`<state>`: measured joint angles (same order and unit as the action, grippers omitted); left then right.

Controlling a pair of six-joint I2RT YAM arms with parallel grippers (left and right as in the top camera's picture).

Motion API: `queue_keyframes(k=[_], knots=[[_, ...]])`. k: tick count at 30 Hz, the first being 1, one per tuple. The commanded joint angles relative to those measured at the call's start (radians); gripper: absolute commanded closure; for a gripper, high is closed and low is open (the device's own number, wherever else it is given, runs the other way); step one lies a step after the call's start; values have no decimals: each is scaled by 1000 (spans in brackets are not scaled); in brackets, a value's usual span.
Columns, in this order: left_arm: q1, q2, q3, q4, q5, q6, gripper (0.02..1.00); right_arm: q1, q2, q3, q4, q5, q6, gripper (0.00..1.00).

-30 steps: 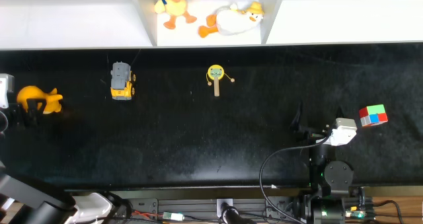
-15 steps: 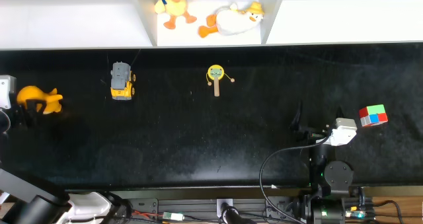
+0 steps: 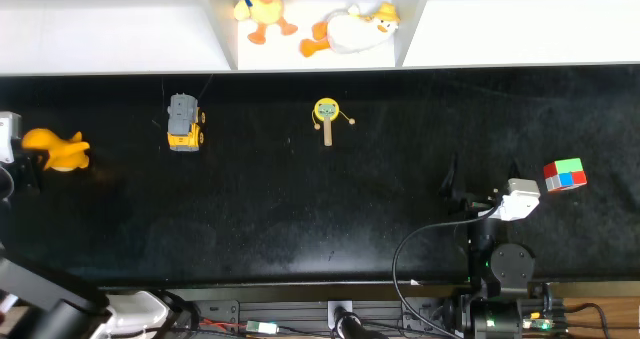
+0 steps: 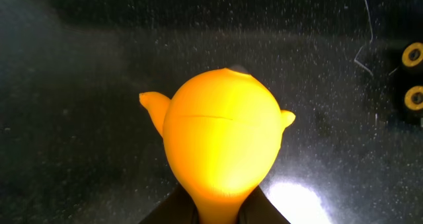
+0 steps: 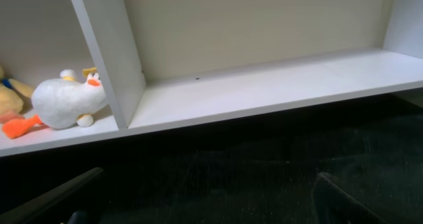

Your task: Store Toys

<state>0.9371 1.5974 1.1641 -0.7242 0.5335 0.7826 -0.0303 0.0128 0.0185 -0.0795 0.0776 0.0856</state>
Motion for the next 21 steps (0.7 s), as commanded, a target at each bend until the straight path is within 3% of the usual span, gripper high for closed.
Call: queue_keyframes(k=[1,10,21], knots=[[-2,-132,22,6,39,-86,982,-2,-8,-14,5,-7,8,5],[-30,-237,37,93,87,-322,982,-2,-8,-14,5,-7,8,5],[-143,-116,190,94,64,-400,980,-2,-8,-14,5,-7,8,7]])
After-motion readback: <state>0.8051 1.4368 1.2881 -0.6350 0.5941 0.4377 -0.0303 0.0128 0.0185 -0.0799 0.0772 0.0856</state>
